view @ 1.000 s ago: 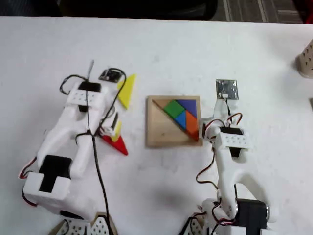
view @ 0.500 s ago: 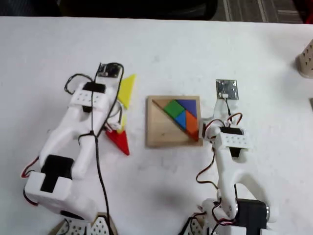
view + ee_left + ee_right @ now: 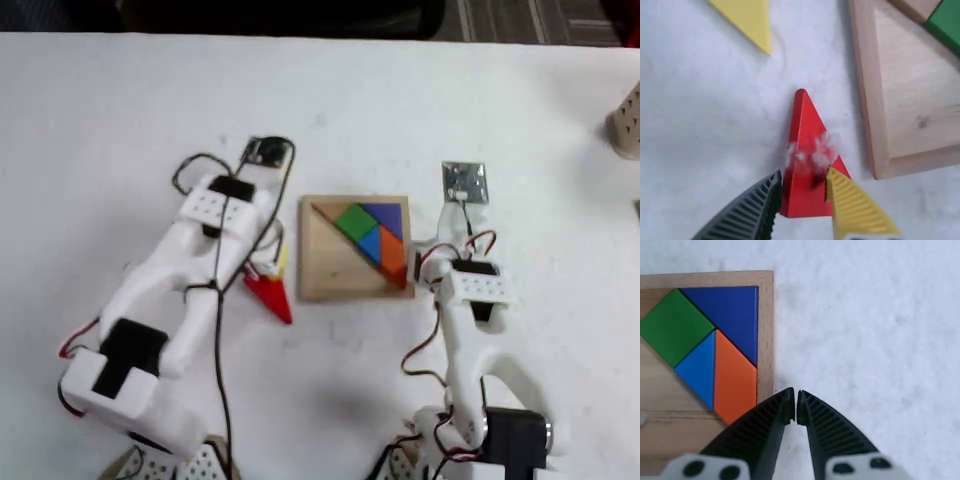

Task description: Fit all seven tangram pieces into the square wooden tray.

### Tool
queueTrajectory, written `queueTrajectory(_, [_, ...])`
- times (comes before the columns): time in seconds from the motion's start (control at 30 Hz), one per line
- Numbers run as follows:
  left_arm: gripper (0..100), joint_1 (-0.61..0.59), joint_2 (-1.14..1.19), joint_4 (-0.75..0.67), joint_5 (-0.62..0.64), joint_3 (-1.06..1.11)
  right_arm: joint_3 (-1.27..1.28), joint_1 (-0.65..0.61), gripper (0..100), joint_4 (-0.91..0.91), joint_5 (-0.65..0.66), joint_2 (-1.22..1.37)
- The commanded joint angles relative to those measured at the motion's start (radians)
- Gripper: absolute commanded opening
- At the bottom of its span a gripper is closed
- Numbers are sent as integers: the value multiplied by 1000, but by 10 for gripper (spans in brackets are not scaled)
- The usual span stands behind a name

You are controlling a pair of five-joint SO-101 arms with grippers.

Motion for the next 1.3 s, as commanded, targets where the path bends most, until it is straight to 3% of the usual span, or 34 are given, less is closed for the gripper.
queueTrajectory(0.0, [169, 39, -48, -41, 34, -6, -11, 7, 17, -18, 17, -12])
queueTrajectory(0.1, [162, 91, -48, -41, 34, -6, -11, 7, 17, -18, 17, -12])
queueTrajectory(0.23, [21, 151, -48, -49, 35, -9, -11, 7, 17, -18, 17, -12])
queueTrajectory(0.4, [19, 153, -25, -64, 35, -9, -11, 7, 17, -19, 17, -12])
queueTrajectory(0.77, [23, 137, 35, -63, 29, -15, -12, 7, 17, -19, 17, -12])
queueTrajectory(1.03, [30, -93, -79, -38, -12, -11, -12, 5, 17, -19, 17, -12])
queueTrajectory(1.1, [55, -85, -110, -46, -71, 38, -12, 4, 17, -19, 17, -12])
queueTrajectory(1.27, [172, -22, -147, -107, -78, 158, -12, -1, 17, -19, 17, -10])
